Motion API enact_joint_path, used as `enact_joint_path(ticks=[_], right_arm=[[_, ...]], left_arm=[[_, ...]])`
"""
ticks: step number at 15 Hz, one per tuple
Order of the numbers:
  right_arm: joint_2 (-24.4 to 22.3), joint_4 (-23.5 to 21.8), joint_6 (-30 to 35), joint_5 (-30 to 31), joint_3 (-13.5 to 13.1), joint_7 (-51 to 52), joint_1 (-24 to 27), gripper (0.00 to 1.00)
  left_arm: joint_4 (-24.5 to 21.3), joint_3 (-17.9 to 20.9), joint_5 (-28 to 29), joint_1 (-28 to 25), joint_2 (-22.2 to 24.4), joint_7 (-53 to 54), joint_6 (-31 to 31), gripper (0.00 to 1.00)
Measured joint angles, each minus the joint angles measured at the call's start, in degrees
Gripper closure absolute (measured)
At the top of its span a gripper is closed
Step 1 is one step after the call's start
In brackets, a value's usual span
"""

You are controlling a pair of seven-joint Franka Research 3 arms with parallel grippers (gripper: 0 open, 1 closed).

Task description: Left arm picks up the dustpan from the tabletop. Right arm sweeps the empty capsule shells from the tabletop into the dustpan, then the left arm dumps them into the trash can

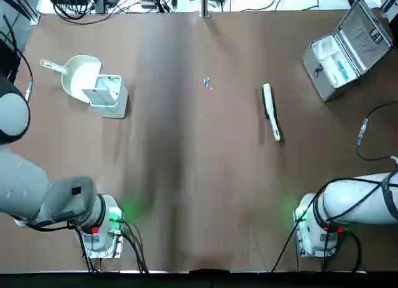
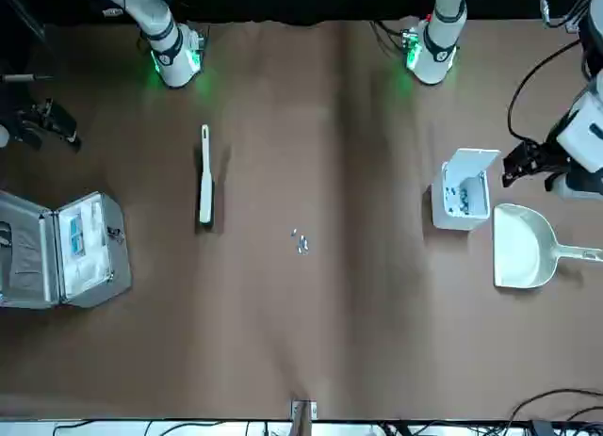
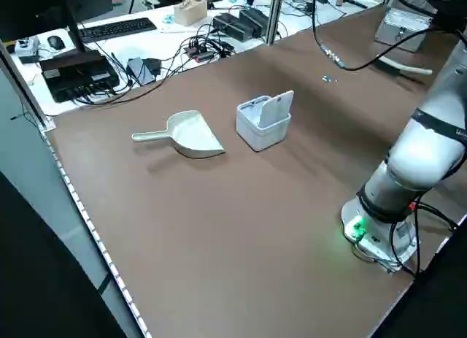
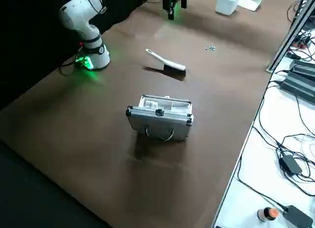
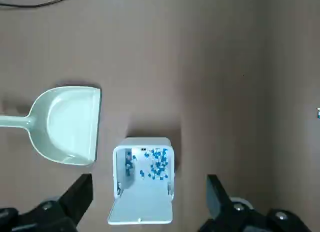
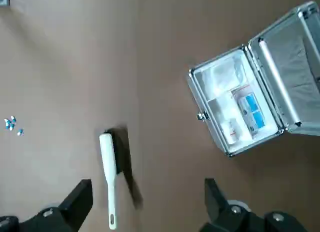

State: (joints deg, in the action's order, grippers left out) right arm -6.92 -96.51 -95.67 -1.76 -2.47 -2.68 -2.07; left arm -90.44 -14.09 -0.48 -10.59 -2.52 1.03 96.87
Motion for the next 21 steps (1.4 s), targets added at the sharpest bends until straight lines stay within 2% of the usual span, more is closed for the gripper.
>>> enact_joint_path(ticks=[6, 11, 16, 21], right_arm=[[3.32, 3.90, -0.81, 0.00, 0.19, 0.02, -0.03, 0.01], [4.76, 3.32, 1.66, 0.00, 0.58, 0.01, -0.51, 0.01], [5.46, -4.14, -0.08, -3.18, 1.18, -3.22, -3.75, 0.02], [5.84, -19.05, -13.45, -3.89, 1.32, -7.21, -9.61, 0.02]], left_arm=[[2.02, 0.15, -0.22, -1.73, -0.01, 0.07, -0.53, 0.00], [2.02, 0.21, -0.11, -1.85, -1.76, 0.09, -0.84, 0.00], [2.09, 0.32, 3.09, -4.75, -5.26, -0.03, -0.83, 0.00], [2.08, 0.52, 3.12, -14.22, -8.88, -0.08, -1.06, 0.00]])
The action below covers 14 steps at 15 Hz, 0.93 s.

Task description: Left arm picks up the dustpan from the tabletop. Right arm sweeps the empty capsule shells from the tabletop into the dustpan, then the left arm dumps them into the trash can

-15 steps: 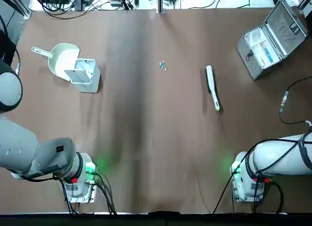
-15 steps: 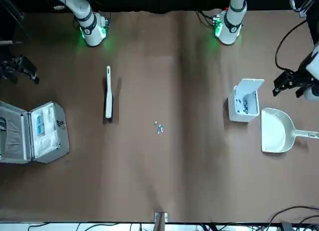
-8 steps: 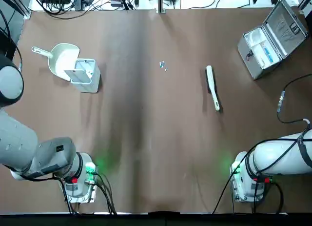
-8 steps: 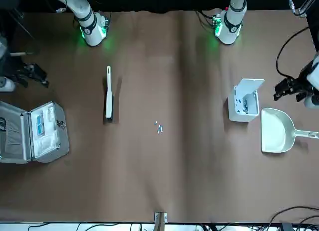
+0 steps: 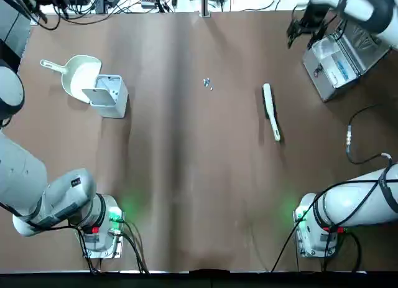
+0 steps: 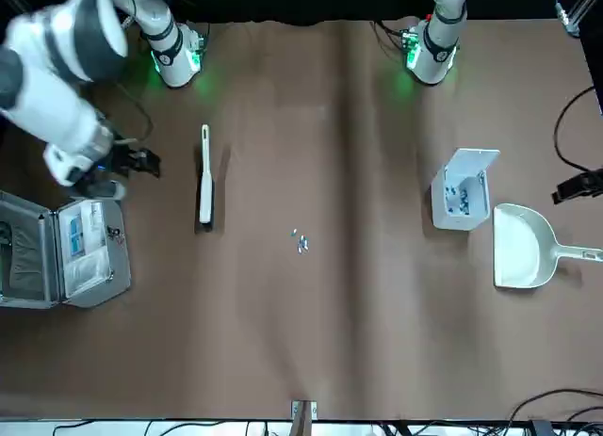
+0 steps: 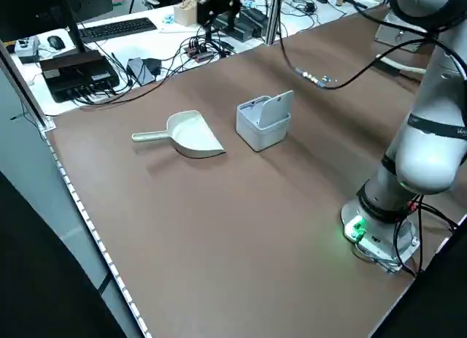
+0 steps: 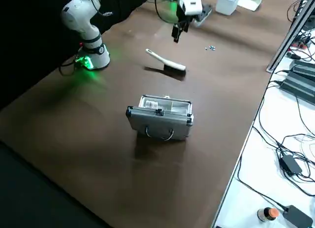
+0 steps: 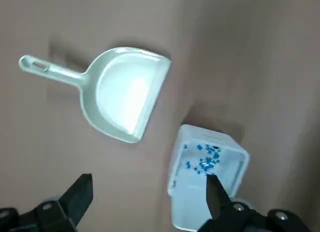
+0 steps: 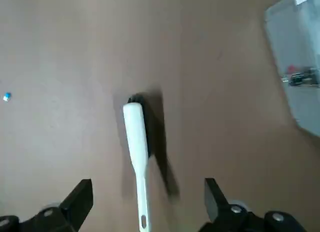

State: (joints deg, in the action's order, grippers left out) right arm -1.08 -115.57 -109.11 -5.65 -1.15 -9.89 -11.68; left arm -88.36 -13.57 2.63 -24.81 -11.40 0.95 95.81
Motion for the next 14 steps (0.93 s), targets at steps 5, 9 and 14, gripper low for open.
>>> enact_joint_path(ticks=[5, 9, 14], right_arm=[[-0.41, -16.91, -17.97, -0.03, 0.08, -2.59, -7.14, 0.02], [-4.66, -25.83, -26.33, -0.03, 0.07, -2.80, -8.50, 0.02], [-7.12, -32.77, -31.91, -0.03, 0.04, -2.80, -10.59, 0.02]], left_arm=[[0.19, 0.14, 0.01, -7.35, -1.39, -12.38, 3.80, 0.00], [0.95, 0.14, 0.61, -11.18, -1.36, -17.33, 4.57, 0.00], [2.04, 0.11, 0.62, -14.99, -0.26, -19.49, 4.47, 0.00]])
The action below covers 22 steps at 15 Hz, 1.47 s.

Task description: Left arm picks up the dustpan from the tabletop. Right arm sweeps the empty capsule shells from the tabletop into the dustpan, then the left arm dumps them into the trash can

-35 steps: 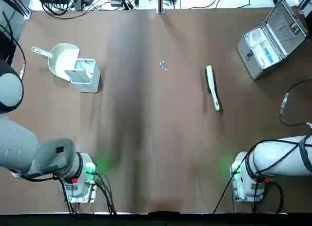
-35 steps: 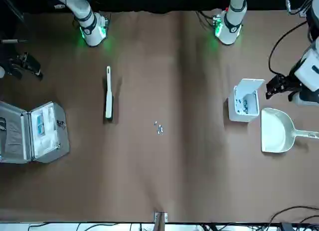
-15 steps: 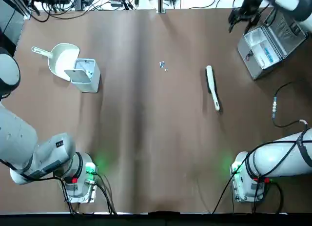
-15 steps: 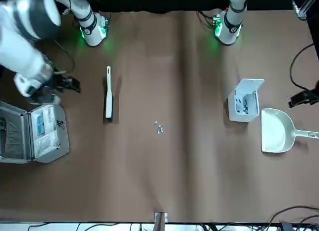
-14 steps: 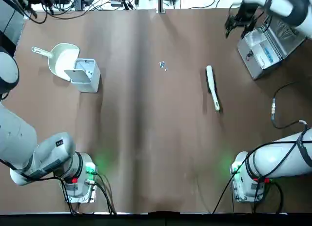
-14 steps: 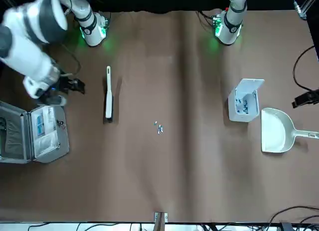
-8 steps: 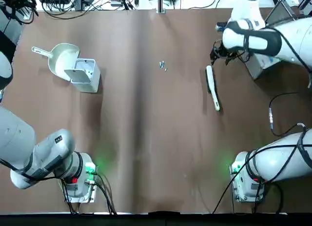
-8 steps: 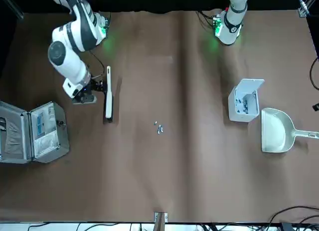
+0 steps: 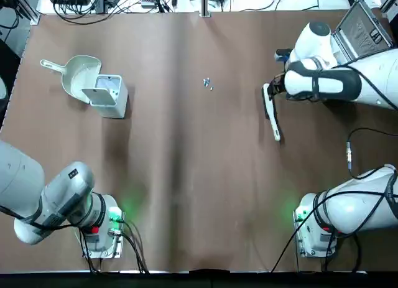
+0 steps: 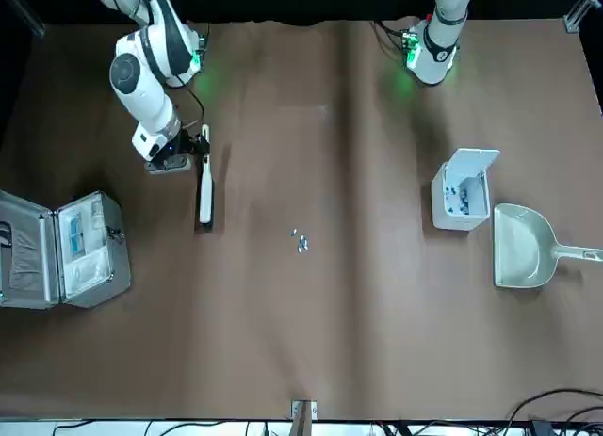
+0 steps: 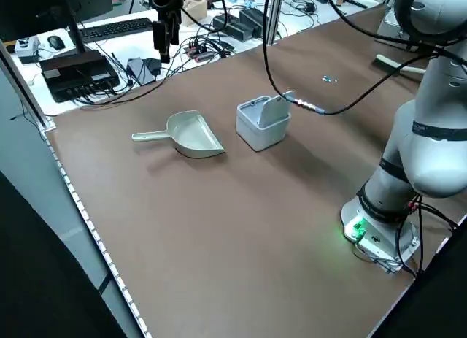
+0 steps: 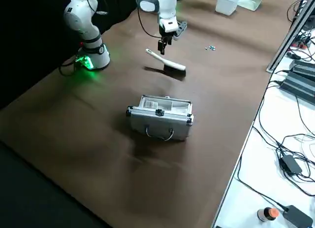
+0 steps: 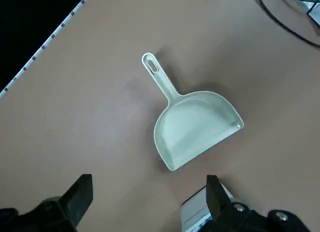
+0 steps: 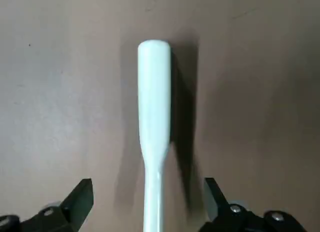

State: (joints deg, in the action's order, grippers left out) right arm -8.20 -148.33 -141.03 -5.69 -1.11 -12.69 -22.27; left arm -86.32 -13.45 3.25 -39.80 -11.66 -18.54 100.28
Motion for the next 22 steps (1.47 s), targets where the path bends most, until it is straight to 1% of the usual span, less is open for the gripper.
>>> enact_joint_path(ticks=[2, 3, 5, 7, 9, 10, 11, 14, 16, 17, 19, 20, 21, 22], right_arm=[[0.00, -2.88, -5.15, 0.00, 0.00, -0.01, -1.26, 0.03], [0.00, -4.11, -7.03, 0.00, 0.00, -0.01, -1.71, 0.03], [0.00, -5.79, -8.50, 0.00, 0.00, -0.01, -2.34, 0.03], [0.01, -7.21, -10.23, 0.00, 0.00, -0.01, -2.51, 0.04], [0.54, -9.15, -13.64, 0.00, -0.01, 0.00, -2.81, 0.04], [1.18, -10.03, -15.44, 0.00, -0.01, -0.01, -3.09, 0.04], [3.15, -10.67, -17.25, 0.00, -0.02, -0.01, -4.02, 0.05], [5.44, -10.67, -18.16, 0.00, -0.01, -0.18, -5.69, 0.04], [5.95, -10.67, -18.18, -0.01, -0.02, -0.26, -5.97, 0.07], [6.19, -10.68, -18.12, -0.01, -0.03, -0.30, -5.97, 0.11], [7.02, -10.69, -18.11, -0.01, -0.06, -0.31, -5.97, 0.13], [7.44, -10.68, -18.13, -0.01, -0.07, -0.33, -5.97, 0.19], [7.71, -10.68, -18.15, -0.01, -0.08, -0.33, -5.97, 0.19], [7.84, -10.68, -18.17, -0.01, -0.09, -0.33, -5.98, 0.22]], left_arm=[[-0.50, -0.20, 0.33, 0.51, -0.83, -2.61, 0.11, 0.00], [-0.98, -0.26, 1.58, 0.81, -2.25, -5.25, 0.93, 0.00], [-1.20, -0.62, 4.32, 0.89, -6.09, -10.65, 5.36, 0.00], [-1.15, -0.63, 5.13, 0.94, -9.31, -15.53, 9.02, 0.00], [-1.06, -0.72, 5.16, 0.94, -11.40, -19.11, 11.56, 0.00], [-1.03, -0.79, 5.16, 0.99, -12.01, -21.01, 12.63, 0.00], [-1.02, -0.94, 5.17, 1.01, -13.03, -25.53, 15.64, 0.00], [-1.03, -0.95, 5.17, 1.00, -15.27, -28.35, 20.43, 0.00], [-1.02, -0.85, 5.18, 0.97, -17.60, -28.67, 22.75, 0.00], [-0.99, -0.73, 5.18, 0.96, -18.91, -28.70, 23.89, 0.00], [-0.92, -0.47, 5.61, 0.77, -21.49, -28.71, 26.44, 0.00], [-0.78, -0.35, 6.29, 0.69, -22.54, -28.77, 27.49, 0.00], [-0.39, -0.05, 7.31, 0.76, -23.38, -29.62, 28.01, 0.00], [0.21, 0.45, 8.16, 1.07, -24.13, -30.78, 28.02, 0.00]])
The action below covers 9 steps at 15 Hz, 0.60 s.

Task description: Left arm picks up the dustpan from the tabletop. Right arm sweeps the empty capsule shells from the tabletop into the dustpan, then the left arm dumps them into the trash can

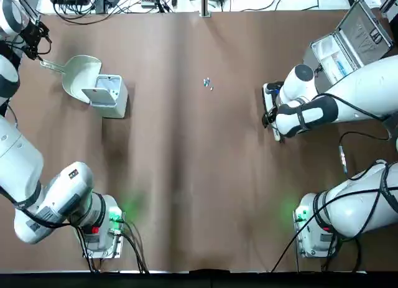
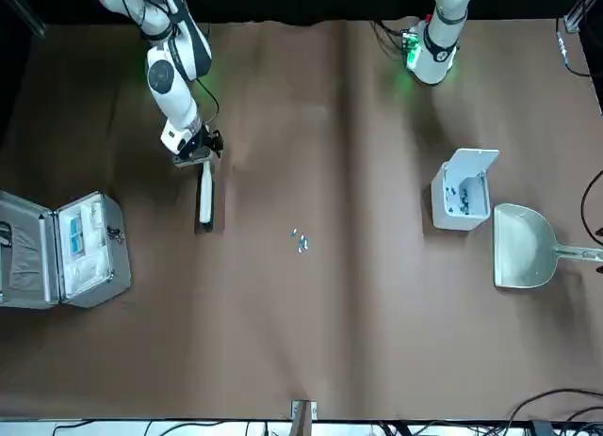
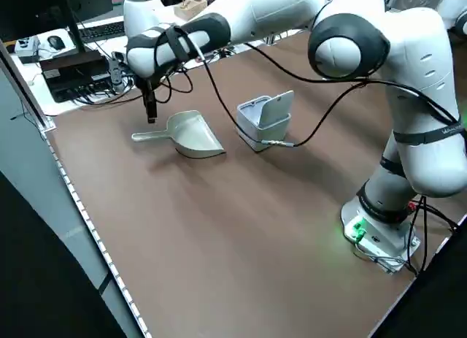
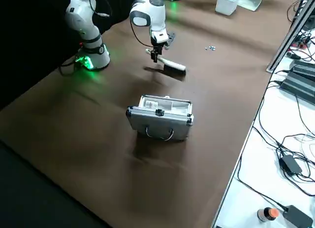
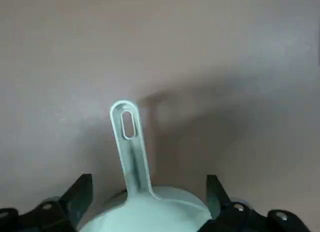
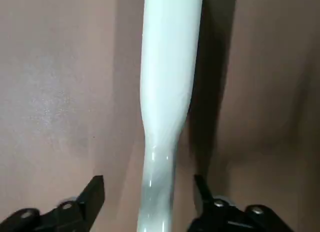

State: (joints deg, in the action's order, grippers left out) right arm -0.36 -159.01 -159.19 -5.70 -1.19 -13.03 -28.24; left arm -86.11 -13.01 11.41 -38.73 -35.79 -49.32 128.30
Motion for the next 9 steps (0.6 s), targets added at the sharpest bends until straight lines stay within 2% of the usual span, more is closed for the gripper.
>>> enact_joint_path(ticks=[4, 7, 8, 9], right_arm=[[0.03, 0.00, 0.00, -0.02, -0.03, -0.40, 0.00, 0.27], [0.03, 0.00, 0.18, -0.02, -0.03, -0.62, 0.00, 0.29], [0.03, 0.00, 0.25, -0.03, -0.03, -0.68, 0.00, 0.37], [0.03, 0.00, 0.29, -0.02, -0.04, -0.74, 0.00, 0.38]], left_arm=[[1.69, 4.83, 2.97, 5.12, -1.87, -4.31, 0.01, 0.00], [2.07, 5.23, 3.10, 5.84, -2.00, -4.92, -0.01, 0.00], [2.07, 5.30, 3.10, 5.79, -2.01, -4.92, -0.01, 0.00], [2.07, 5.39, 3.10, 5.75, -2.03, -4.92, -0.01, 0.00]])
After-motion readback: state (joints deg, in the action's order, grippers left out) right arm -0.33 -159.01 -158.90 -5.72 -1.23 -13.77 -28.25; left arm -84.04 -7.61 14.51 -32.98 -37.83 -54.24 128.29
